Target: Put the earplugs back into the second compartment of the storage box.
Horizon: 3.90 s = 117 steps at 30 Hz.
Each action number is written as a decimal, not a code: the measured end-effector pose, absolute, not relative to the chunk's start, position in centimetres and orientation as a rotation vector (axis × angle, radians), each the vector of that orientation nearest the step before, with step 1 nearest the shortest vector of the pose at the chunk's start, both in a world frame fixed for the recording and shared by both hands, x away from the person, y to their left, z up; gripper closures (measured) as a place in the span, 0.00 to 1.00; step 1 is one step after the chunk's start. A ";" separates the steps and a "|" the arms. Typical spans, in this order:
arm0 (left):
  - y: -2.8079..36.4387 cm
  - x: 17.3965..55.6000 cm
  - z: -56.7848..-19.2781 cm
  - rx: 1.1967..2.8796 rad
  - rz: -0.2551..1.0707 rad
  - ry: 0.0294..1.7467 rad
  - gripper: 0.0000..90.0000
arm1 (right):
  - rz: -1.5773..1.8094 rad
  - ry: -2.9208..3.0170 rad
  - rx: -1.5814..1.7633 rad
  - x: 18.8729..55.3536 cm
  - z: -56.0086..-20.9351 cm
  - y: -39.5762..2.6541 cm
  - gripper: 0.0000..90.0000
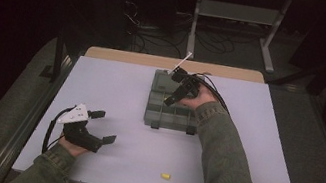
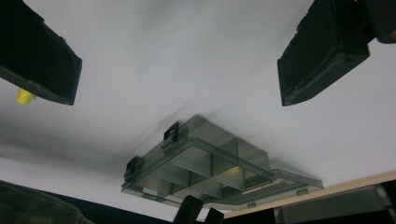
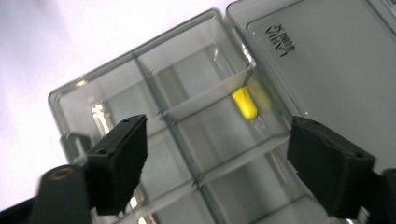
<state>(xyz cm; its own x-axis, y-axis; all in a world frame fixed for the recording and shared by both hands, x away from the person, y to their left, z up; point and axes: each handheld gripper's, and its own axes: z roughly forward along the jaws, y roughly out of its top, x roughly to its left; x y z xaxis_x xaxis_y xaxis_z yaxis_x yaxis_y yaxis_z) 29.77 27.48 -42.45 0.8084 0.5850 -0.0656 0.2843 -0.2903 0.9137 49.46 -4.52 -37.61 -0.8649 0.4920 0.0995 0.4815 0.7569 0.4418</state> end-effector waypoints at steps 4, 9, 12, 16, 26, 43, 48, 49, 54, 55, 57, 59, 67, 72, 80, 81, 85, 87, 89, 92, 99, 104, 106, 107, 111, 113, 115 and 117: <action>27.4 29.8 -42.5 1.895 0.341 0.659 0.00 | 0.752 2.910 0.811 48.7 -37.4 -5.0 0.14; 27.4 29.8 -42.5 1.896 0.342 0.662 0.00 | 0.803 2.871 0.827 47.6 -37.0 -6.0 0.00; 27.3 29.8 -42.5 1.904 0.343 0.656 0.00 | 0.828 2.858 0.822 46.6 -36.8 -6.5 0.00; 27.3 29.8 -42.5 1.905 0.342 0.656 0.00 | 0.866 2.848 0.798 45.1 -36.5 -6.9 0.00; 27.2 29.8 -42.5 1.905 0.337 0.650 0.00 | 0.885 2.832 0.722 41.5 -36.3 -6.9 0.00; 27.2 29.8 -42.5 1.916 0.344 0.649 0.00 | 0.956 2.839 0.662 37.3 -37.1 -7.5 0.00; 27.2 29.8 -42.5 1.917 0.345 0.648 0.00 | 0.947 2.862 0.645 36.3 -37.9 -7.6 0.00; 27.1 29.8 -42.5 1.918 0.345 0.647 0.00 | 0.942 2.869 0.646 36.0 -38.2 -7.6 0.00; 27.1 29.8 -42.5 1.919 0.347 0.645 0.00 | 0.930 2.892 0.620 34.6 -39.1 -7.5 0.00; 27.1 29.8 -42.5 1.919 0.346 0.645 0.00 | 0.930 2.892 0.620 34.6 -39.1 -7.5 0.00; 27.1 29.8 -42.5 1.918 0.344 0.646 0.00 | 0.939 2.895 0.606 34.2 -39.3 -7.5 0.00; 27.1 29.8 -42.6 1.919 0.343 0.646 0.00 | 0.935 2.903 0.605 33.7 -39.4 -7.5 0.00; 27.1 29.8 -42.5 1.922 0.346 0.644 0.00 | 0.944 2.927 0.588 32.2 -40.2 -7.4 0.00; 27.1 29.8 -42.5 1.920 0.345 0.644 0.00 | 0.914 2.966 0.543 31.0 -40.8 -6.9 0.00; 27.1 29.8 -42.5 1.920 0.349 0.641 0.00 | 0.895 2.989 0.480 29.3 -41.5 -6.3 0.00; 27.1 29.8 -42.5 1.920 0.349 0.641 0.00 | 0.888 2.993 0.476 29.1 -41.6 -6.2 0.00; 27.1 29.8 -42.5 1.920 0.346 0.643 0.00 | 0.880 3.003 0.473 28.6 -41.8 -6.3 0.00; 27.0 29.8 -42.5 1.920 0.347 0.643 0.00 | 0.881 3.000 0.461 28.2 -41.8 -6.3 0.00; 27.0 29.8 -42.5 1.920 0.348 0.641 0.00 | 0.865 3.001 0.441 27.8 -41.9 -6.4 0.01; 27.0 29.7 -42.5 1.920 0.348 0.642 0.00 | 0.850 3.009 0.422 27.3 -42.0 -6.3 0.09; 27.0 29.8 -42.5 1.921 0.347 0.640 0.00 | 0.817 3.031 0.403 26.9 -42.7 -6.5 0.36; 27.0 29.7 -42.5 1.924 0.345 0.639 0.00 | 0.793 3.029 0.411 26.4 -42.9 -6.6 0.55; 27.0 29.7 -42.5 1.924 0.344 0.638 0.00 | 0.797 3.020 0.409 26.3 -42.8 -6.7 0.63; 27.0 29.7 -42.5 1.924 0.344 0.638 0.00 | 0.791 3.021 0.405 26.3 -42.8 -6.8 0.67; 27.0 29.7 -42.5 1.926 0.344 0.636 0.00 | 0.787 3.006 0.398 26.4 -42.8 -6.9 0.83; 27.0 29.7 -42.5 1.926 0.344 0.637 0.00 | 0.797 3.017 0.387 26.5 -42.8 -7.0 0.86; 27.0 29.7 -42.5 1.926 0.344 0.637 0.00 | 0.796 3.017 0.376 26.4 -42.8 -6.9 0.87; 27.0 29.7 -42.5 1.926 0.343 0.637 0.00 | 0.792 3.019 0.374 26.4 -42.7 -6.9 0.87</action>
<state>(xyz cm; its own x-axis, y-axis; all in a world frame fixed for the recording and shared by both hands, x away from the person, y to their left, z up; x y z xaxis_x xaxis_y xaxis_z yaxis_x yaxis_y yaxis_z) 29.74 26.97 -42.53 0.8186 0.5727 -0.0443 0.2776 -0.3270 0.9033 26.43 -6.87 -42.74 -0.9716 0.2283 0.0616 0.2292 0.8447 0.4838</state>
